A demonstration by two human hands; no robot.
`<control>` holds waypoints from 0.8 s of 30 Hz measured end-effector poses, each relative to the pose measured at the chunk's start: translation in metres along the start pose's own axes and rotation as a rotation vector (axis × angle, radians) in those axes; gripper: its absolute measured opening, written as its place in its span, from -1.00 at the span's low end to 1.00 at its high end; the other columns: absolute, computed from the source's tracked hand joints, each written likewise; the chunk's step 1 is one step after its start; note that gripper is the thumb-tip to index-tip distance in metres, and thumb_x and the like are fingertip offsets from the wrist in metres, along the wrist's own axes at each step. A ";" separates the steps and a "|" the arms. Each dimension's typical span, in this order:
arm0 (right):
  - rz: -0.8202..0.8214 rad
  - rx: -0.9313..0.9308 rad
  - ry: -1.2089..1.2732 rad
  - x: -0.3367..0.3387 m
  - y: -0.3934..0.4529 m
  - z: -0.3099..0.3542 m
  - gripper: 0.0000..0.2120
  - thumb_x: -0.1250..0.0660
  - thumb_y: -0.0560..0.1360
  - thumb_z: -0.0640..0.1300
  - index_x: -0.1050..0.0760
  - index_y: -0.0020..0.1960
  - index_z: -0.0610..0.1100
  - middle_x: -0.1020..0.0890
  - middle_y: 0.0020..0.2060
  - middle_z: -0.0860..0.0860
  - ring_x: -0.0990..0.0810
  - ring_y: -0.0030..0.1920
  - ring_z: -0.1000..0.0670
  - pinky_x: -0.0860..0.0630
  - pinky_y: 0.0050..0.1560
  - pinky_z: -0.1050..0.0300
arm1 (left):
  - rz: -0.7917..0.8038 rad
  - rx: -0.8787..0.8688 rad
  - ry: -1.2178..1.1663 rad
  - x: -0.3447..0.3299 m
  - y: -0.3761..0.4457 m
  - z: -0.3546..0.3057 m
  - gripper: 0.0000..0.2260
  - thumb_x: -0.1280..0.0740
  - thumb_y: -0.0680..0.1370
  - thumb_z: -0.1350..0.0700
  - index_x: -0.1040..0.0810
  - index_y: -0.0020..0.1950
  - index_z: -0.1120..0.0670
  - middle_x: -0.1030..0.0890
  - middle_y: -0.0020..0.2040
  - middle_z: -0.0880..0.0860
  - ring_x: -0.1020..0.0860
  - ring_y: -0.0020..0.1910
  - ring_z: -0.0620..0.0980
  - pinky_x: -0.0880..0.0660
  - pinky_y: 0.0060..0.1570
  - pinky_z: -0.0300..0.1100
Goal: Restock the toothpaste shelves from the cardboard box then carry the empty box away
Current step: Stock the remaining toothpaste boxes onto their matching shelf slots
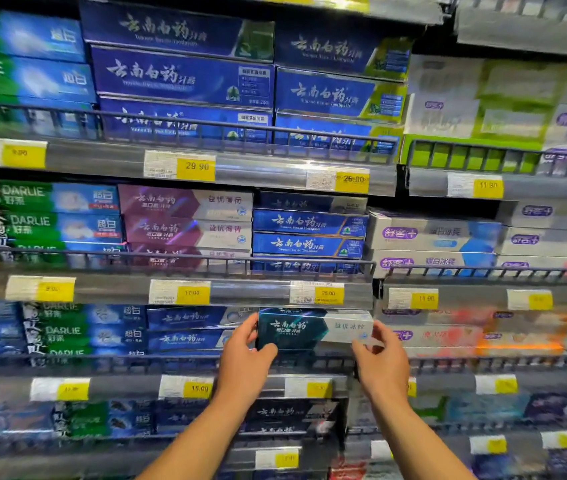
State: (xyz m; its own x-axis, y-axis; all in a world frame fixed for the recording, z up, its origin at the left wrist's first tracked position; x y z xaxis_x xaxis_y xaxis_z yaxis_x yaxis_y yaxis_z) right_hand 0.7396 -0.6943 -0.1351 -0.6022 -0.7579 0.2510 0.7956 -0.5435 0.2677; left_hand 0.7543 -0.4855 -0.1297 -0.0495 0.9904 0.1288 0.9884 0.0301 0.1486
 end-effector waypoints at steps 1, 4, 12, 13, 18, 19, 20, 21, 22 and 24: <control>0.014 0.008 0.004 0.000 0.002 -0.001 -0.58 -0.38 0.50 -0.20 -0.42 0.29 0.10 -0.54 0.12 -0.01 -0.56 -0.05 0.02 -0.50 0.03 0.04 | -0.004 -0.007 -0.003 -0.001 -0.001 0.000 -0.43 -0.33 0.56 0.28 -0.27 0.52 -0.02 -0.36 0.47 -0.03 -0.34 0.44 -0.04 -0.35 0.40 0.04; 0.043 -0.008 0.007 0.002 0.008 -0.001 -0.48 -0.37 0.48 -0.24 -0.41 0.39 0.03 -0.52 0.10 -0.05 -0.54 -0.08 0.04 -0.45 -0.09 0.15 | -0.015 -0.015 -0.002 -0.004 -0.002 0.001 -0.43 -0.32 0.55 0.30 -0.26 0.53 0.01 -0.35 0.48 -0.02 -0.34 0.44 -0.03 -0.32 0.42 0.00; 0.134 -0.070 0.085 0.007 0.011 0.000 -0.38 -0.32 0.49 -0.35 -0.29 0.48 0.00 -0.58 -0.24 0.00 -0.42 -0.43 0.02 -0.38 -0.44 0.21 | -0.035 -0.018 0.022 -0.004 0.006 -0.002 -0.44 -0.32 0.56 0.29 -0.27 0.53 0.04 -0.29 0.50 0.01 -0.34 0.45 0.00 -0.33 0.42 0.01; 0.143 -0.076 0.088 0.006 0.011 -0.001 -0.38 -0.32 0.49 -0.35 -0.28 0.49 -0.01 -0.61 -0.13 0.01 -0.44 -0.43 0.01 -0.40 -0.42 0.19 | -0.039 -0.018 0.040 -0.004 0.008 -0.002 -0.44 -0.32 0.55 0.28 -0.26 0.53 0.05 -0.29 0.50 0.02 -0.34 0.44 0.01 -0.33 0.41 -0.01; 0.176 -0.088 0.106 0.002 0.010 -0.003 -0.37 -0.34 0.49 -0.33 -0.25 0.49 -0.03 -0.44 0.37 0.00 -0.48 -0.31 0.17 -0.44 -0.35 0.30 | -0.050 -0.008 0.094 -0.010 0.013 -0.001 -0.42 -0.33 0.55 0.26 -0.24 0.54 0.06 -0.30 0.50 0.01 -0.32 0.45 -0.01 -0.33 0.34 -0.12; 0.183 -0.081 0.104 0.002 0.010 -0.003 -0.38 -0.34 0.50 -0.31 -0.24 0.49 -0.04 -0.43 0.38 0.00 -0.46 -0.30 0.19 -0.43 -0.35 0.33 | -0.051 -0.009 0.105 -0.011 0.013 -0.001 -0.42 -0.34 0.55 0.25 -0.24 0.54 0.06 -0.31 0.50 0.00 -0.33 0.45 -0.01 -0.33 0.32 -0.13; 0.189 -0.077 0.101 0.002 0.010 -0.003 -0.38 -0.34 0.50 -0.31 -0.24 0.50 -0.04 -0.42 0.37 0.01 -0.45 -0.30 0.20 -0.42 -0.35 0.35 | -0.052 -0.009 0.113 -0.011 0.013 0.000 -0.43 -0.34 0.55 0.24 -0.25 0.53 0.05 -0.31 0.50 -0.01 -0.33 0.45 -0.01 -0.35 0.29 -0.14; 0.194 -0.072 0.101 0.003 0.010 -0.002 -0.39 -0.34 0.51 -0.30 -0.24 0.50 -0.05 -0.43 0.35 0.02 -0.45 -0.28 0.20 -0.43 -0.34 0.34 | -0.055 -0.008 0.117 -0.012 0.013 0.000 -0.43 -0.34 0.55 0.23 -0.26 0.53 0.04 -0.32 0.49 -0.02 -0.34 0.44 -0.02 -0.36 0.27 -0.15; 0.197 -0.069 0.104 0.002 0.010 -0.002 -0.39 -0.33 0.50 -0.30 -0.24 0.49 -0.04 -0.43 0.33 0.03 -0.48 -0.25 0.18 -0.46 -0.31 0.30 | -0.059 -0.009 0.119 -0.012 0.014 0.001 -0.44 -0.35 0.55 0.22 -0.27 0.52 0.03 -0.33 0.49 -0.02 -0.34 0.44 -0.02 -0.37 0.24 -0.15; 0.190 -0.063 0.105 0.001 0.010 -0.002 -0.38 -0.34 0.48 -0.30 -0.26 0.48 -0.02 -0.43 0.33 0.06 -0.57 -0.07 0.06 -0.55 -0.17 0.15 | -0.070 -0.012 0.122 -0.013 0.014 0.002 -0.46 -0.36 0.54 0.22 -0.31 0.50 0.02 -0.36 0.47 -0.03 -0.37 0.42 -0.03 -0.38 0.18 -0.19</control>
State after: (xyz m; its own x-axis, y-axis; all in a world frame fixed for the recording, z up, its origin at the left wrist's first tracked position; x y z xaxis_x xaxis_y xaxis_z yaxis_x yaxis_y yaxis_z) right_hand 0.7470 -0.7016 -0.1341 -0.4337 -0.8803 0.1922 0.8985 -0.4065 0.1657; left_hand 0.7695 -0.4975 -0.1308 -0.1363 0.9623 0.2356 0.9801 0.0963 0.1735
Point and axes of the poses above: each hand's wrist, its own y-axis towards the middle knuckle, its own x-axis out of the back of the hand, z = x × y, the point moved 1 cm from there along y, towards the middle knuckle
